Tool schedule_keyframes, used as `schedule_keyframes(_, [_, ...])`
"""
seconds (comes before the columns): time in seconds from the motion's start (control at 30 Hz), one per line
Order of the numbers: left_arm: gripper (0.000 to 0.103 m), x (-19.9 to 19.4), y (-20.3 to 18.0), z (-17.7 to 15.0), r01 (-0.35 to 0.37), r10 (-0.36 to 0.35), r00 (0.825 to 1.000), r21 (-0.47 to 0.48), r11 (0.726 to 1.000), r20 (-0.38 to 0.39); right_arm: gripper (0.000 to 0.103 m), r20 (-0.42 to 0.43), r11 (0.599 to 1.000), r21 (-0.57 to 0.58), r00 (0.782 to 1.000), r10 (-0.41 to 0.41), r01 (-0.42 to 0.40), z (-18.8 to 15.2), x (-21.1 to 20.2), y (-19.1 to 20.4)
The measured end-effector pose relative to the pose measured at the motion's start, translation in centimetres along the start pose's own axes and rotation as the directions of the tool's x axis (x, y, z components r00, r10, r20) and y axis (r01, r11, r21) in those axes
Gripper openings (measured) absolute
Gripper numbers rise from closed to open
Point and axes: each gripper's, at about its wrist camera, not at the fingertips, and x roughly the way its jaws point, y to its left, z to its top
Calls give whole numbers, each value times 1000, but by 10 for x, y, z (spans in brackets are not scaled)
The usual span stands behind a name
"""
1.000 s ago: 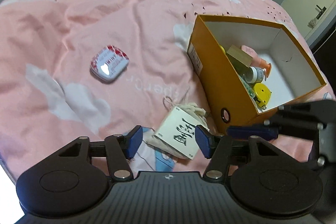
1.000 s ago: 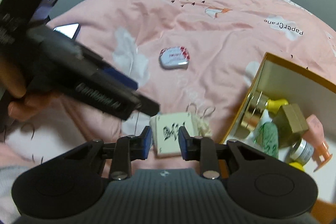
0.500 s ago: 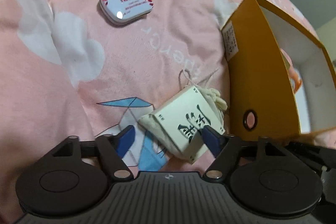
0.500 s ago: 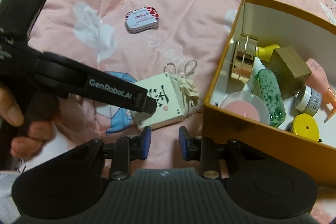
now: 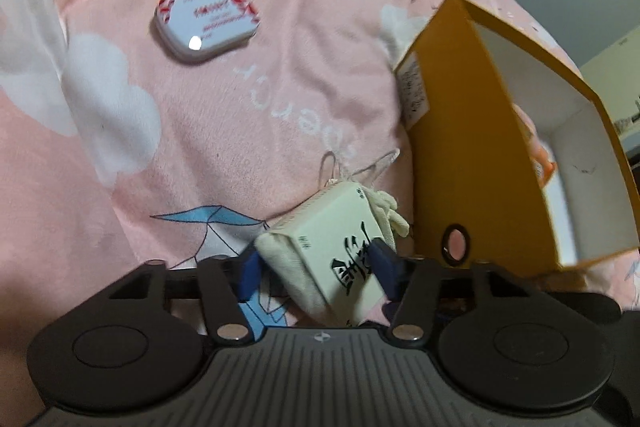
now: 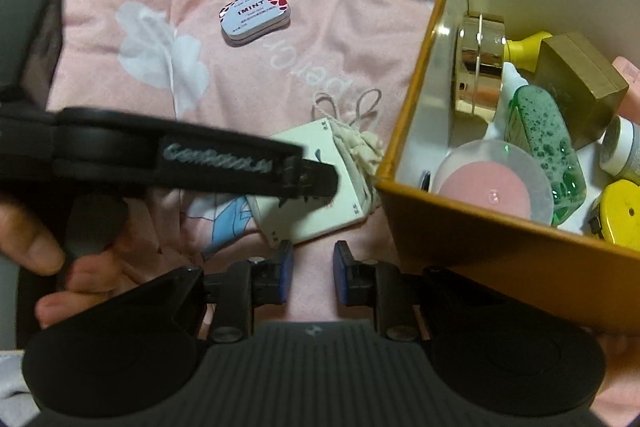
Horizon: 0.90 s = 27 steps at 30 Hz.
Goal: Organize rigid objects
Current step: 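Lift the white calligraphy box with the left gripper while the right gripper approaches the IMINT tin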
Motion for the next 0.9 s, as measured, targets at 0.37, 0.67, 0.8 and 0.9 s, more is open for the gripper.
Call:
schedule_keyframes(0.37, [44,-5,-35,-6,35,-41,999,224,974,19,29,0,996,85,999,-36,36,-3,-5,-17])
schedule_keyframes(0.67, [36,4,-36,-9,31,-34,999,246,969,6,30,-8,996,86,999,-35,36,-5,-7,-16])
schedule_keyframes(0.8, [29,-15,-40,-16,-2,-16,998,269,963,64,30,-1,997,71,999,-42,42,-4,-8,-11])
schedule_keyframes(0.9, [28,-34,-40,-17,-25,-8,992,264,964,124,31,16,998,37,999,-44,43,-2,-13,-3])
